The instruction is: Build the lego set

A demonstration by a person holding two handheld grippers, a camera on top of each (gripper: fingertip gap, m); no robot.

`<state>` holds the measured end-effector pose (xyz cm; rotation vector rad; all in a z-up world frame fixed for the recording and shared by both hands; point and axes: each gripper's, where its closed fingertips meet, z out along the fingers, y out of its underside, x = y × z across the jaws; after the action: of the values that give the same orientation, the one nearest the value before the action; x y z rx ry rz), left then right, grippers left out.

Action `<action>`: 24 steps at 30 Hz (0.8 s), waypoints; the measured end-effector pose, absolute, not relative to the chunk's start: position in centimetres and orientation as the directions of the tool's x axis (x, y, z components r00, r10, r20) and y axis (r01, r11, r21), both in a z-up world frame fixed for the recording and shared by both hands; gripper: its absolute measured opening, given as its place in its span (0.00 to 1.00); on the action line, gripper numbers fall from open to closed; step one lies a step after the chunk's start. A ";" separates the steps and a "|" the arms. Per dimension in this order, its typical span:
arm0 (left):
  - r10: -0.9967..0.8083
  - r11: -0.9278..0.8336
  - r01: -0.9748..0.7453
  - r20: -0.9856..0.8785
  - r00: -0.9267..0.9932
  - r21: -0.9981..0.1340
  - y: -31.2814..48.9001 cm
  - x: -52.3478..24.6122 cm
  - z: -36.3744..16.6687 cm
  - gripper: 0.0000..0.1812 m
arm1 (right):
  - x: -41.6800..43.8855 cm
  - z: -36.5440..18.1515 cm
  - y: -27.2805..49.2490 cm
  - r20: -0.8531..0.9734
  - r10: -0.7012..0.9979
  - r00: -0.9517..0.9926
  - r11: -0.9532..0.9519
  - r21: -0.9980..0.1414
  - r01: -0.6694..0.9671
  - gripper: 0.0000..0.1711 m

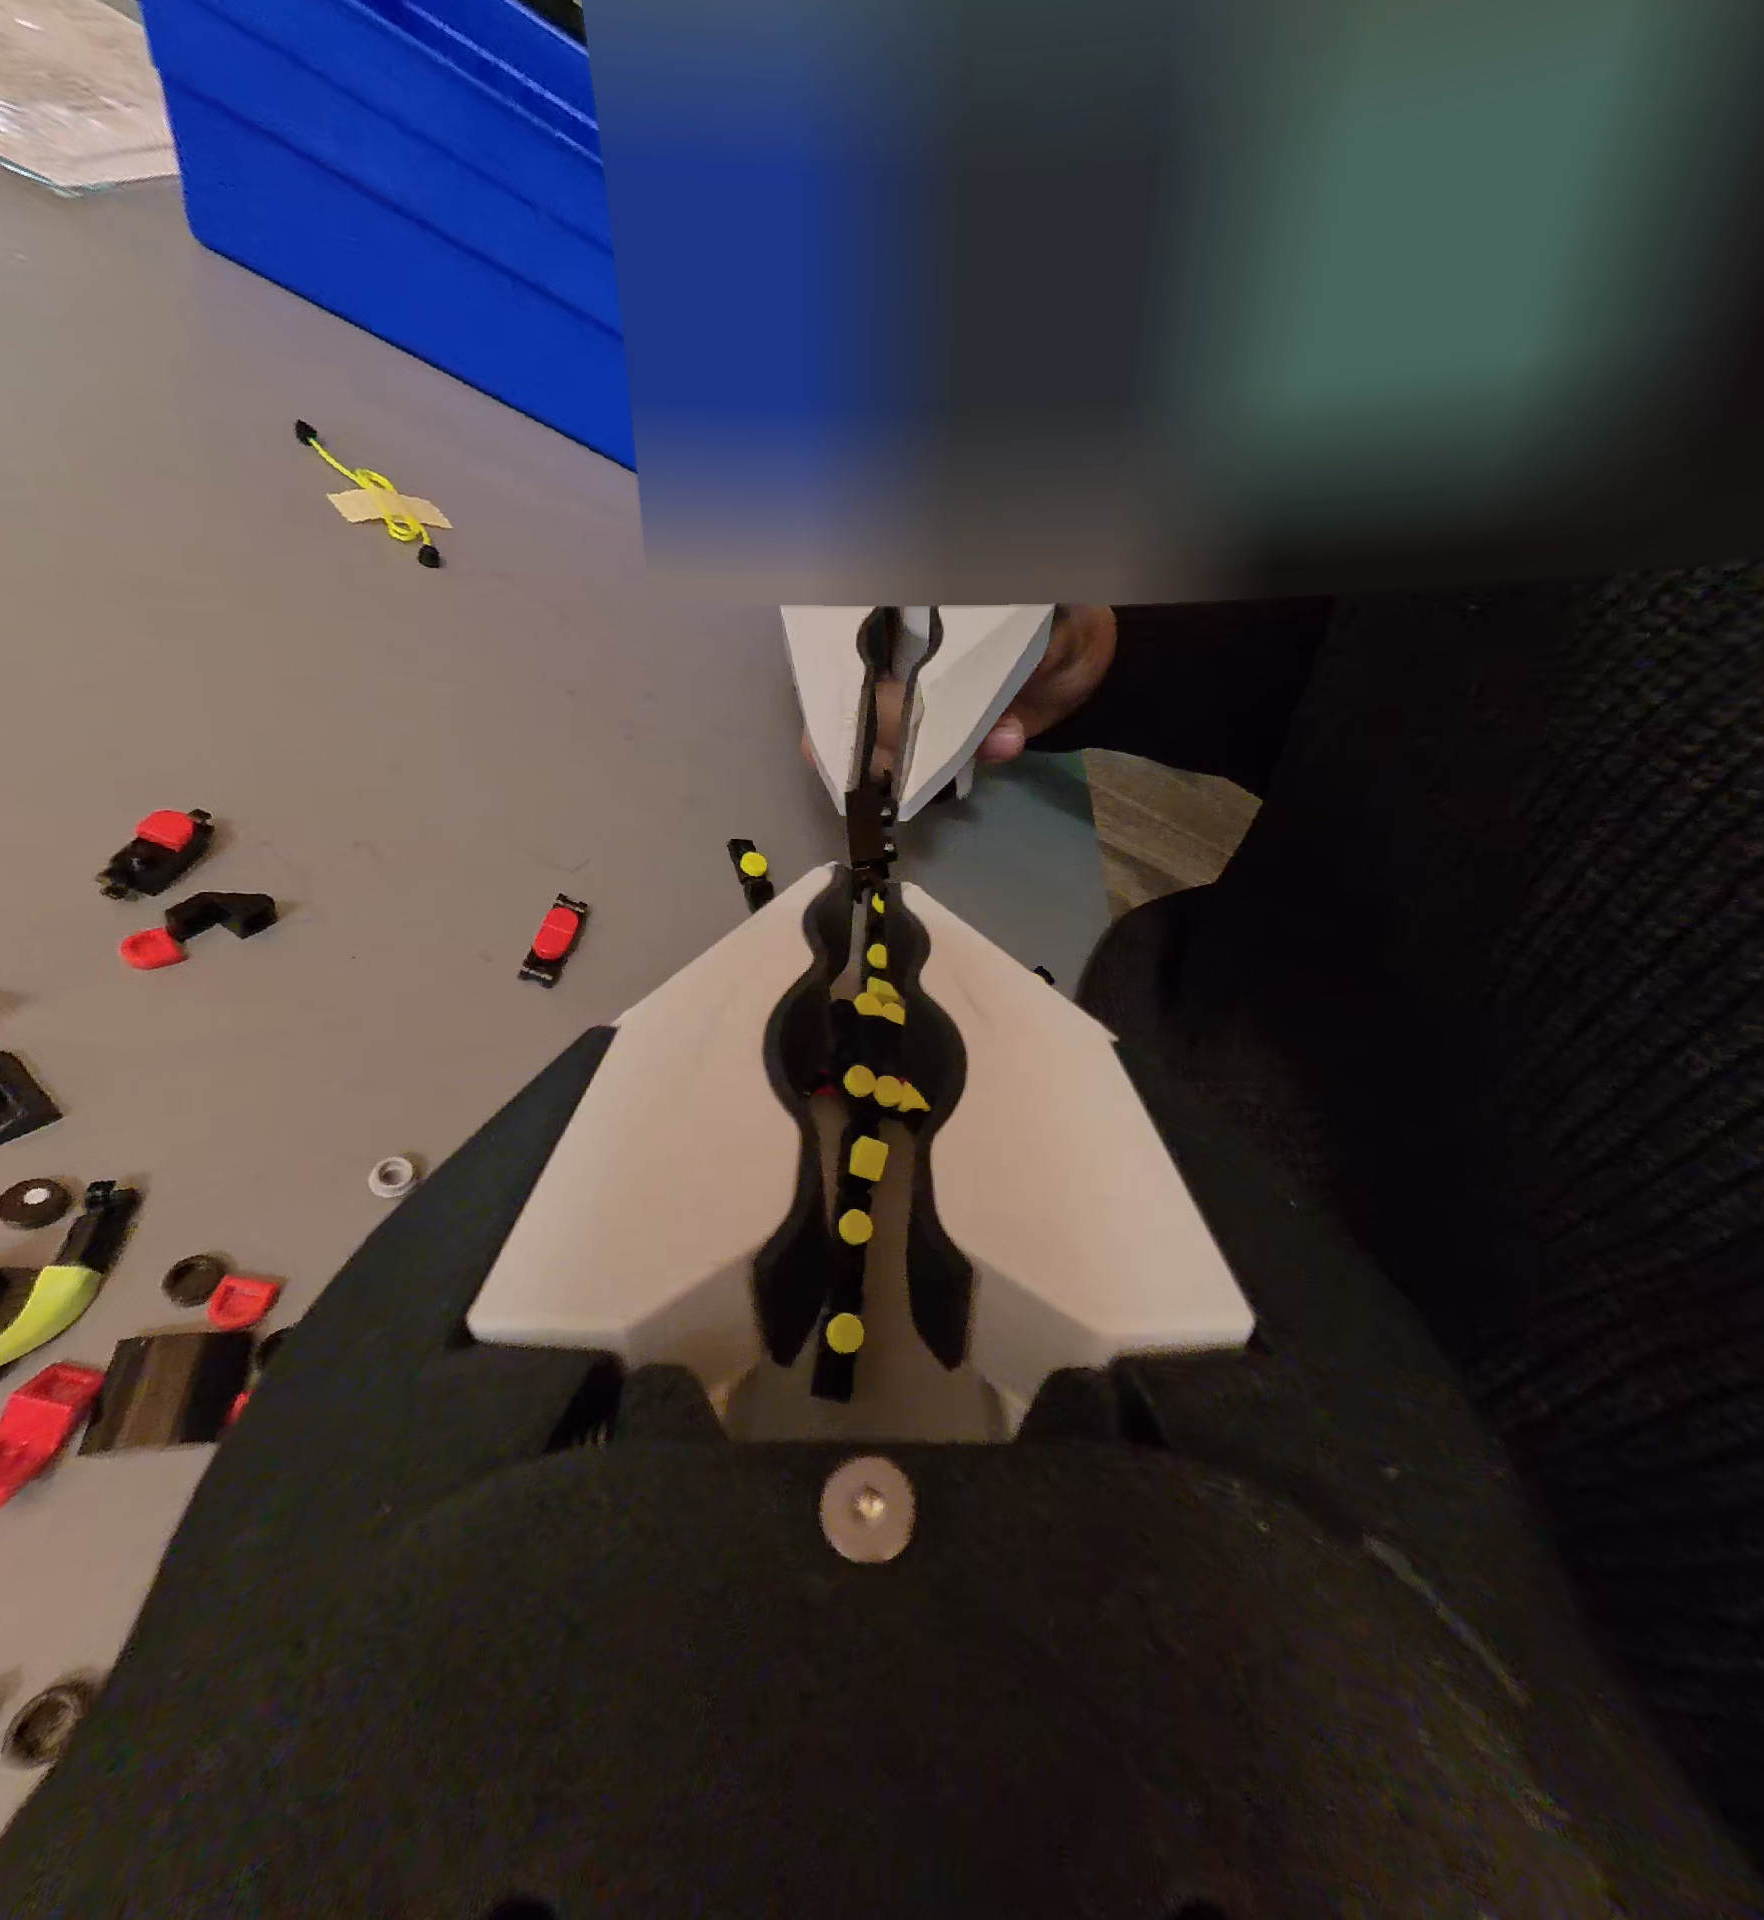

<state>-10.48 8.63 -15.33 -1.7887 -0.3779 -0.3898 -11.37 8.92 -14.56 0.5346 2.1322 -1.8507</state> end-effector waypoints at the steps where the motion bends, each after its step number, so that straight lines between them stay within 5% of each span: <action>1: 0.070 -0.237 0.445 0.441 0.895 -0.864 8.6 -10.8 -15.3 0.02 | -11.4 -14.8 8.9 -0.424 0.111 -0.899 0.131 -0.890 0.436 0.02; 24: 0.239 -0.442 0.321 0.235 0.942 -0.837 8.3 -12.0 -18.9 0.01 | -10.9 -17.3 8.4 -0.187 0.187 -0.964 0.356 -0.902 0.244 0.01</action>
<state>-12.00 8.35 -18.93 -2.0497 -0.3989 -0.0991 -10.86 8.42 -17.34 0.4054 2.5439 -1.7067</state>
